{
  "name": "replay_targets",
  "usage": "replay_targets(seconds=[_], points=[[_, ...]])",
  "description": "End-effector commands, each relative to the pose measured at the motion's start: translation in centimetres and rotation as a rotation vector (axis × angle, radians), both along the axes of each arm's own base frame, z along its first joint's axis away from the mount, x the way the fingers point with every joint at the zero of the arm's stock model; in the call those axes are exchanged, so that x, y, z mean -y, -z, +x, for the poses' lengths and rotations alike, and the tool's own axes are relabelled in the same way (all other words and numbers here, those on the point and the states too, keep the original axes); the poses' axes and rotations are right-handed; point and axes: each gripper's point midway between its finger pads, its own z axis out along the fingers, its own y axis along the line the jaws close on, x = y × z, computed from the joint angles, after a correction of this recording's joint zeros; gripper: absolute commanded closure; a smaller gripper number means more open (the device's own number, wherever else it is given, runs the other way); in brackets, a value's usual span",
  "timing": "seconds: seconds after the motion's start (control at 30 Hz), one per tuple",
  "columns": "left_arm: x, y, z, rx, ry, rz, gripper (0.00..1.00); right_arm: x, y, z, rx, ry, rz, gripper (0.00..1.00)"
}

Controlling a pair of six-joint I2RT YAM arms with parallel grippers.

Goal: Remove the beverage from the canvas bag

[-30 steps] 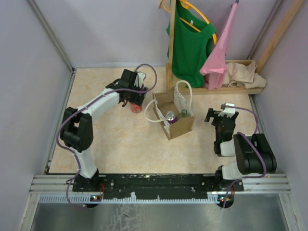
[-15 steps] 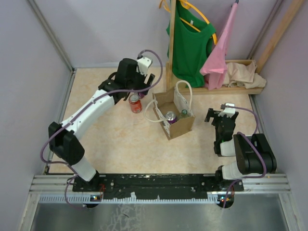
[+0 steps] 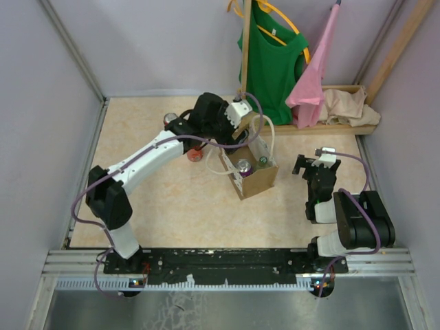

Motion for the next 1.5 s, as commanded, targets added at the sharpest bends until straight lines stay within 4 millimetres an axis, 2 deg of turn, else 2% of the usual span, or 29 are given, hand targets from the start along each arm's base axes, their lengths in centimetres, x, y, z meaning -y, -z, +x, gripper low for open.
replay_targets(seconds=[0.0, 0.47, 0.93, 1.2, 1.33, 1.47], points=[[1.4, 3.6, -1.4, -0.087, 0.104, 0.054, 0.0, 0.0, -1.8, 0.8, 0.065, 0.002, 0.009, 0.01], [3.2, 8.1, -4.7, -0.22, 0.208, 0.101, 0.0, 0.0, -1.8, 0.8, 0.065, 0.003, 0.009, 0.01], [3.1, 12.4, -3.8, -0.26, 0.175, 0.184, 0.0, 0.0, -1.8, 0.8, 0.064, 0.003, 0.008, 0.01], [2.6, 15.0, -4.2, -0.332, 0.159, 0.239, 0.0, 0.0, -1.8, 0.8, 0.065, 0.003, 0.009, 0.01], [2.5, 14.4, -3.8, -0.332, 0.131, 0.238, 0.0, 0.0, -1.8, 0.8, 0.065, 0.002, 0.01, 0.01], [2.8, 12.3, -3.1, -0.28, 0.111, 0.203, 0.0, 0.0, -1.8, 0.8, 0.065, 0.003, 0.009, 0.01]])
